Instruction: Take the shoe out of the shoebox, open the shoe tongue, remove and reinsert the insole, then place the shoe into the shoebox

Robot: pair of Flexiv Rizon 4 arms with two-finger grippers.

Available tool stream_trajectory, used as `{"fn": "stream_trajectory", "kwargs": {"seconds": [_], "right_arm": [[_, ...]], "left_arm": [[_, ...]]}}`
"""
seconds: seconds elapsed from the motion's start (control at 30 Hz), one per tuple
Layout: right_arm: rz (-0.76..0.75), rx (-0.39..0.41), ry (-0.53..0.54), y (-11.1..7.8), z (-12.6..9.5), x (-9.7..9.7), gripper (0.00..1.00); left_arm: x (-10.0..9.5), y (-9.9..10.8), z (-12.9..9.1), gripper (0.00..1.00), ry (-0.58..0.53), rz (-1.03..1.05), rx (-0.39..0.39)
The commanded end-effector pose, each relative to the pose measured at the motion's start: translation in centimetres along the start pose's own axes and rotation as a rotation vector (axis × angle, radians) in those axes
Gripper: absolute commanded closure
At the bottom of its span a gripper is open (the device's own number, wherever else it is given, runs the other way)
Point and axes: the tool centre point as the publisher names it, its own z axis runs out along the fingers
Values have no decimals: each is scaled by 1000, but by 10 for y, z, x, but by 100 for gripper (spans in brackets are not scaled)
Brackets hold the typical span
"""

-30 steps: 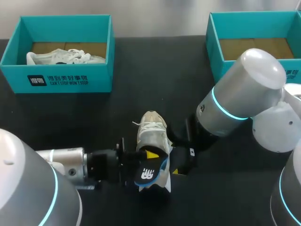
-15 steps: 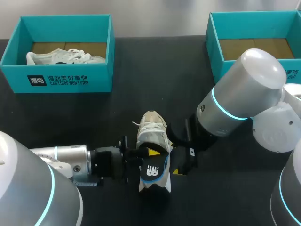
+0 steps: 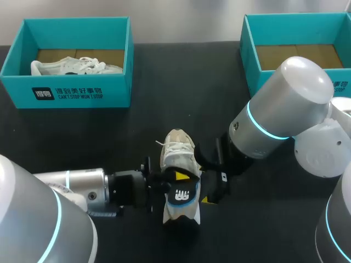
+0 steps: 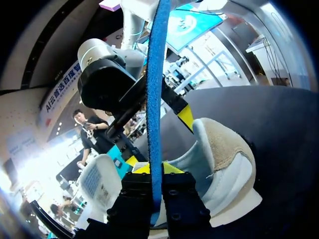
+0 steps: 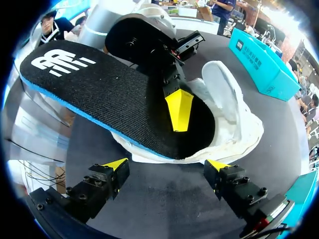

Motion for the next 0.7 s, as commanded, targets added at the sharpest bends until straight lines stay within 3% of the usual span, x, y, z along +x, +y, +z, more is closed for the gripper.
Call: {"fn": "stream_trajectory", "kwargs": {"seconds": [0.03, 0.3, 0.7], "right_arm": [[0, -1, -2, 0, 1, 1, 0], [0, -1, -2, 0, 1, 1, 0], [0, -1, -2, 0, 1, 1, 0]], "left_arm": [[0, -4, -5, 79, -11, 3, 2], [-6, -12, -9, 67, -33, 11, 20], [-14, -29, -12, 69, -50, 47, 57]]}}
